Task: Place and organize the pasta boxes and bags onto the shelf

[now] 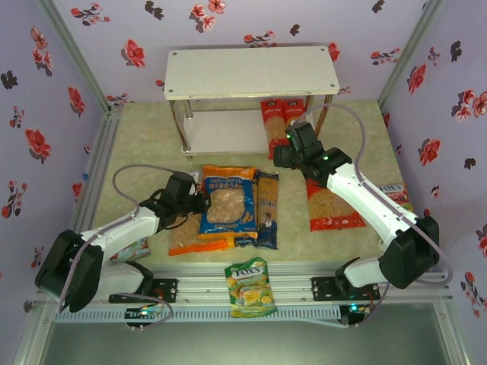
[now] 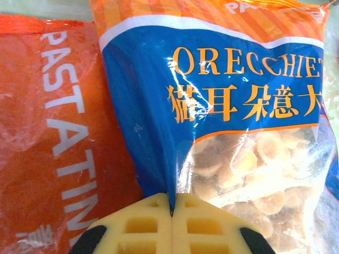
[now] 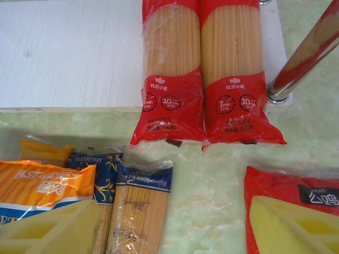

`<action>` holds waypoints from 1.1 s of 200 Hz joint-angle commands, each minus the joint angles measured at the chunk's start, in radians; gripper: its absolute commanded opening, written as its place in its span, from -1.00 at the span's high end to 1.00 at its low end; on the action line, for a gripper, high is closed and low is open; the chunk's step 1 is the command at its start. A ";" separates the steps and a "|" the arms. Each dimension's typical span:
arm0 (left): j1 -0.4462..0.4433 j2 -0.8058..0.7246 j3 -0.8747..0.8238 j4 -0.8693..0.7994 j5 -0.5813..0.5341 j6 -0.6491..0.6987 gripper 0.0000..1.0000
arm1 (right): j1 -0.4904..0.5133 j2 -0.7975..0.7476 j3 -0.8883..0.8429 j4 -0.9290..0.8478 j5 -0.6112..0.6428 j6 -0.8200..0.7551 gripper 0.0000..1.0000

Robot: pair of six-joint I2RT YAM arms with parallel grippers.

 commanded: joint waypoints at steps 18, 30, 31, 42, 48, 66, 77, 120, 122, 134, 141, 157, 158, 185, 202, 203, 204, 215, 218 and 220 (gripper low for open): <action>0.053 -0.122 0.049 -0.220 -0.122 0.045 1.00 | 0.003 -0.035 -0.026 -0.005 0.025 -0.001 -0.50; 0.072 -0.167 0.068 -0.279 -0.166 0.058 1.00 | 0.002 -0.042 -0.033 0.000 0.026 -0.001 -0.50; 0.073 -0.170 0.069 -0.285 -0.171 0.060 1.00 | 0.003 -0.042 -0.034 0.001 0.026 -0.001 -0.50; 0.098 -0.207 0.080 -0.332 -0.194 0.075 1.00 | 0.003 -0.046 -0.037 0.004 0.026 -0.001 -0.50; 0.115 -0.222 0.084 -0.354 -0.201 0.083 1.00 | 0.003 -0.048 -0.038 0.007 0.024 -0.002 -0.50; 0.165 -0.252 0.089 -0.396 -0.208 0.105 1.00 | 0.003 -0.047 -0.040 0.012 0.014 -0.001 -0.50; 0.191 -0.256 0.094 -0.418 -0.209 0.117 1.00 | 0.003 -0.045 -0.043 0.015 0.011 -0.002 -0.50; 0.257 -0.254 0.113 -0.473 -0.241 0.140 1.00 | 0.003 -0.040 -0.045 0.020 -0.001 -0.004 -0.50; 0.260 -0.253 0.113 -0.477 -0.244 0.141 1.00 | 0.003 -0.039 -0.047 0.020 -0.002 -0.004 -0.50; 0.274 -0.250 0.114 -0.485 -0.251 0.148 1.00 | 0.003 -0.036 -0.049 0.023 -0.005 -0.005 -0.51; 0.281 -0.245 0.113 -0.486 -0.257 0.150 1.00 | 0.003 -0.033 -0.049 0.023 -0.005 -0.004 -0.51; 0.296 -0.230 0.115 -0.486 -0.263 0.158 1.00 | 0.002 -0.026 -0.050 0.026 -0.012 -0.004 -0.51; 0.296 -0.230 0.116 -0.487 -0.265 0.159 1.00 | 0.003 -0.026 -0.050 0.027 -0.013 -0.004 -0.51; 0.320 -0.189 0.131 -0.500 -0.292 0.180 1.00 | 0.003 -0.013 -0.052 0.031 -0.023 -0.002 -0.51; 0.333 -0.165 0.139 -0.497 -0.293 0.189 1.00 | 0.003 -0.006 -0.053 0.032 -0.025 -0.001 -0.51; 0.333 -0.164 0.139 -0.496 -0.294 0.190 1.00 | 0.003 -0.006 -0.052 0.032 -0.024 -0.001 -0.51; 0.333 -0.162 0.140 -0.496 -0.294 0.190 1.00 | 0.003 -0.005 -0.053 0.032 -0.025 -0.002 -0.51; 0.338 -0.148 0.143 -0.490 -0.297 0.194 1.00 | 0.003 -0.001 -0.053 0.033 -0.026 -0.001 -0.51; 0.338 -0.145 0.142 -0.488 -0.297 0.194 1.00 | 0.003 0.000 -0.054 0.034 -0.028 -0.001 -0.51; 0.341 -0.142 0.143 -0.486 -0.298 0.196 1.00 | 0.003 0.000 -0.054 0.034 -0.028 -0.001 -0.51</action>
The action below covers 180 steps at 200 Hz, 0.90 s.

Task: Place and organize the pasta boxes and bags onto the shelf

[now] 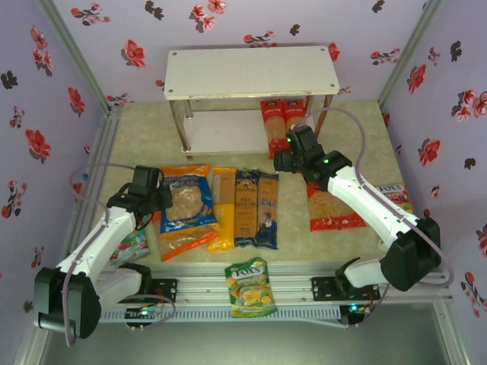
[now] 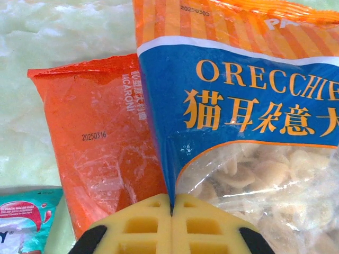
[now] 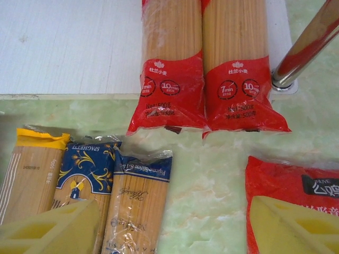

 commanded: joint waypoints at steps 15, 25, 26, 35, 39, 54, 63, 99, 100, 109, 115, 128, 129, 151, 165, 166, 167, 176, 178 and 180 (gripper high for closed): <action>0.032 0.050 0.034 -0.011 -0.087 0.044 1.00 | 0.003 0.021 -0.009 0.026 -0.011 -0.001 -0.51; 0.035 0.067 0.041 -0.009 -0.100 0.052 1.00 | 0.003 0.023 -0.009 0.026 -0.013 -0.003 -0.51; 0.035 0.068 0.042 -0.009 -0.103 0.053 1.00 | 0.003 0.023 -0.009 0.026 -0.012 -0.003 -0.51; 0.039 0.080 0.049 -0.012 -0.120 0.058 1.00 | 0.003 0.024 -0.008 0.023 -0.014 -0.003 -0.51; 0.040 0.082 0.053 -0.014 -0.124 0.061 1.00 | 0.003 0.025 -0.006 0.022 -0.015 -0.004 -0.51; 0.041 0.087 0.060 -0.015 -0.128 0.064 1.00 | 0.002 0.023 -0.006 0.019 -0.016 -0.004 -0.51; 0.041 0.083 0.063 -0.015 -0.124 0.060 0.90 | 0.003 0.021 -0.007 0.017 -0.016 -0.005 -0.51; 0.019 -0.039 0.073 -0.003 -0.009 0.058 0.02 | 0.003 0.020 -0.013 0.019 -0.021 0.003 -0.51; 0.016 -0.045 0.074 -0.004 -0.008 0.058 0.00 | 0.003 0.020 -0.013 0.019 -0.021 0.003 -0.51; -0.004 -0.096 0.081 -0.003 0.008 0.056 -0.10 | 0.003 0.021 -0.013 0.020 -0.025 0.005 -0.51; -0.017 -0.127 0.087 -0.004 0.021 0.053 -0.16 | 0.003 0.021 -0.013 0.022 -0.026 0.006 -0.51; -0.058 -0.174 0.104 -0.009 0.071 0.046 -0.28 | 0.003 0.020 -0.014 0.022 -0.028 0.009 -0.51; -0.061 -0.177 0.105 -0.009 0.077 0.045 -0.29 | 0.003 0.020 -0.014 0.022 -0.029 0.009 -0.51; -0.188 -0.185 0.115 -0.003 0.129 0.004 -0.40 | 0.003 0.021 -0.021 0.025 -0.034 0.018 -0.51; -0.285 -0.153 0.107 0.015 0.122 -0.032 -0.40 | 0.003 0.019 -0.029 0.027 -0.038 0.023 -0.51; -0.292 -0.150 0.107 0.018 0.122 -0.035 -0.40 | 0.003 0.020 -0.030 0.027 -0.039 0.023 -0.51; -0.299 -0.148 0.106 0.021 0.122 -0.039 -0.40 | 0.003 0.019 -0.031 0.027 -0.040 0.024 -0.51; -0.359 -0.113 0.091 0.060 0.119 -0.069 -0.40 | 0.003 0.020 -0.036 0.030 -0.046 0.030 -0.51; -0.367 -0.104 0.089 0.069 0.117 -0.077 -0.39 | 0.004 0.019 -0.038 0.031 -0.046 0.031 -0.51; -0.383 -0.095 0.087 0.079 0.116 -0.082 -0.39 | 0.003 0.020 -0.040 0.031 -0.048 0.032 -0.51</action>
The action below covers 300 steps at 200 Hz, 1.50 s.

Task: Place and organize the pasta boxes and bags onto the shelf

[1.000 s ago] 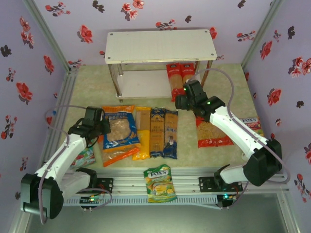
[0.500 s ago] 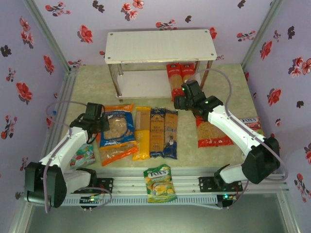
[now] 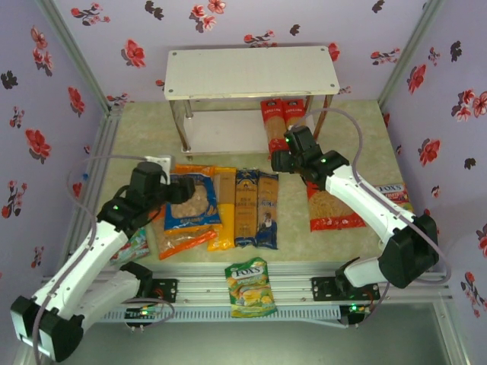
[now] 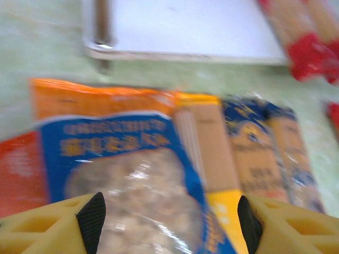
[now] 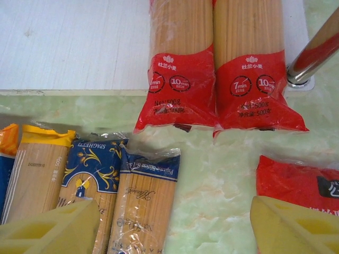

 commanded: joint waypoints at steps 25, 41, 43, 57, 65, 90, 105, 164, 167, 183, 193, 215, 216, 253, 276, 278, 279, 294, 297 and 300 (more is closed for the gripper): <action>-0.233 0.221 -0.029 0.197 0.024 -0.149 -0.17 | 0.005 -0.003 -0.040 0.006 -0.022 0.030 -0.51; -0.250 0.321 -0.017 0.281 0.023 -0.181 -0.15 | 0.005 -0.011 -0.049 0.006 -0.022 0.032 -0.51; -0.252 0.334 -0.014 0.289 0.023 -0.183 -0.15 | 0.004 -0.014 -0.050 0.005 -0.021 0.032 -0.51; -0.262 0.420 0.016 0.329 0.023 -0.193 -0.23 | 0.005 -0.023 -0.059 0.007 -0.019 0.031 -0.51; -0.272 0.469 0.042 0.332 0.021 -0.189 -0.25 | 0.005 -0.028 -0.062 0.005 -0.018 0.032 -0.51; -0.304 0.617 0.125 0.310 0.010 -0.178 -0.32 | 0.005 -0.043 -0.076 0.005 -0.011 0.028 -0.52; -0.309 0.681 0.150 0.303 0.006 -0.194 -0.33 | 0.004 -0.052 -0.085 0.008 -0.010 0.026 -0.52; -0.299 0.691 0.155 0.081 -0.224 -0.212 -0.44 | 0.002 -0.085 -0.106 0.011 -0.015 0.016 -0.54; -0.300 0.689 0.152 0.074 -0.229 -0.212 -0.45 | 0.000 -0.087 -0.108 0.013 -0.014 0.016 -0.54; -0.283 0.683 0.125 0.067 -0.229 -0.212 -0.52 | -0.003 -0.096 -0.120 0.020 -0.015 0.021 -0.54; -0.271 0.689 0.115 0.066 -0.222 -0.208 -0.54 | -0.004 -0.104 -0.129 0.026 -0.015 0.024 -0.54; -0.252 0.704 0.097 0.090 -0.182 -0.206 -0.55 | -0.008 -0.114 -0.142 0.034 -0.013 0.028 -0.54; -0.251 0.705 0.096 0.091 -0.180 -0.206 -0.55 | -0.008 -0.114 -0.143 0.034 -0.014 0.029 -0.54; -0.201 0.697 0.040 0.078 -0.162 -0.199 -0.55 | -0.012 -0.121 -0.144 0.035 -0.016 0.026 -0.54; -0.185 0.668 0.012 0.084 -0.136 -0.194 -0.55 | -0.015 -0.120 -0.148 0.049 -0.016 0.027 -0.54; -0.186 0.666 0.013 0.085 -0.132 -0.194 -0.56 | -0.014 -0.118 -0.147 0.050 -0.016 0.027 -0.54; -0.186 0.667 0.014 0.086 -0.130 -0.193 -0.55 | -0.014 -0.117 -0.147 0.050 -0.016 0.027 -0.54; -0.189 0.661 0.023 0.100 -0.090 -0.192 -0.58 | -0.016 -0.107 -0.145 0.057 -0.020 0.032 -0.54; -0.193 0.658 0.024 0.104 -0.083 -0.191 -0.58 | -0.016 -0.106 -0.144 0.058 -0.022 0.032 -0.54; -0.197 0.656 0.027 0.111 -0.075 -0.193 -0.58 | -0.016 -0.103 -0.144 0.059 -0.023 0.033 -0.54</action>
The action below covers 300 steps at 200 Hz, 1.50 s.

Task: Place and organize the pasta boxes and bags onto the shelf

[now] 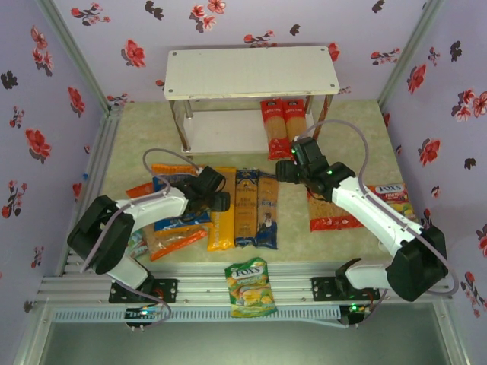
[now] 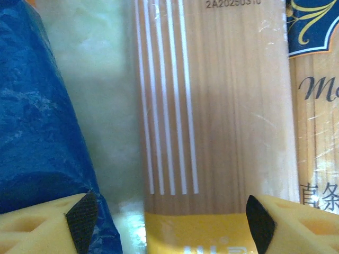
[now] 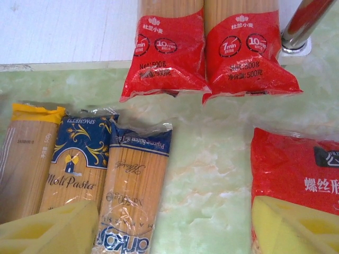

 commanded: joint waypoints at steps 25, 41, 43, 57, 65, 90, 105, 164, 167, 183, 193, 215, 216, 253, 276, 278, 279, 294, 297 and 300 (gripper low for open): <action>-0.044 0.000 0.011 -0.057 0.066 -0.010 -0.60 | -0.006 0.014 0.003 0.026 -0.004 0.020 -0.54; -0.076 0.014 0.035 -0.058 0.072 -0.017 -0.65 | -0.006 0.014 0.006 0.026 -0.005 0.017 -0.54; -0.079 0.016 0.036 -0.056 0.075 -0.018 -0.65 | -0.006 0.016 0.006 0.026 -0.005 0.017 -0.54; -0.089 0.033 0.038 -0.054 0.077 -0.034 -0.65 | -0.006 0.015 0.006 0.026 -0.004 0.016 -0.54; -0.089 0.040 0.031 -0.047 0.078 -0.043 -0.68 | -0.006 0.014 0.006 0.025 -0.004 0.014 -0.54; -0.091 0.054 0.009 -0.049 0.086 -0.060 -0.72 | -0.009 0.013 0.005 0.021 -0.002 0.013 -0.54; -0.091 0.054 -0.002 -0.058 0.085 -0.066 -0.75 | -0.010 0.012 0.004 0.021 -0.004 0.011 -0.54; -0.118 0.086 0.001 -0.097 0.085 -0.079 -0.81 | -0.013 0.002 0.002 0.022 -0.012 0.010 -0.54; -0.118 0.086 -0.002 -0.103 0.078 -0.079 -0.81 | -0.013 0.001 0.002 0.021 -0.011 0.010 -0.54; -0.117 0.060 -0.030 -0.131 0.032 -0.083 -0.83 | -0.016 -0.011 -0.007 0.025 -0.010 0.008 -0.54; -0.113 0.043 -0.040 -0.148 0.018 -0.083 -0.83 | -0.018 -0.016 -0.012 0.029 -0.010 0.008 -0.54; -0.109 0.024 -0.043 -0.166 0.012 -0.082 -0.84 | -0.022 -0.018 -0.012 0.026 -0.012 0.008 -0.54; -0.110 0.023 -0.043 -0.167 0.013 -0.083 -0.84 | -0.021 -0.019 -0.013 0.026 -0.012 0.008 -0.54; -0.108 0.024 -0.043 -0.165 0.008 -0.079 -0.86 | -0.023 -0.033 -0.024 0.024 -0.009 0.012 -0.54; -0.108 0.064 -0.030 -0.131 0.037 -0.074 -0.87 | -0.024 -0.040 -0.030 0.024 -0.008 0.014 -0.54; -0.108 0.067 -0.027 -0.128 0.039 -0.075 -0.88 | -0.024 -0.042 -0.030 0.023 -0.010 0.013 -0.54; -0.108 0.069 -0.026 -0.126 0.041 -0.075 -0.88 | -0.023 -0.042 -0.031 0.024 -0.009 0.014 -0.54; -0.109 0.093 -0.015 -0.096 0.071 -0.072 -0.90 | -0.024 -0.047 -0.031 0.021 -0.006 0.013 -0.54; -0.108 0.097 -0.013 -0.090 0.076 -0.071 -0.90 | -0.024 -0.048 -0.031 0.021 -0.006 0.014 -0.54; -0.109 0.101 -0.011 -0.084 0.080 -0.071 -0.91 | -0.024 -0.048 -0.032 0.021 -0.005 0.013 -0.54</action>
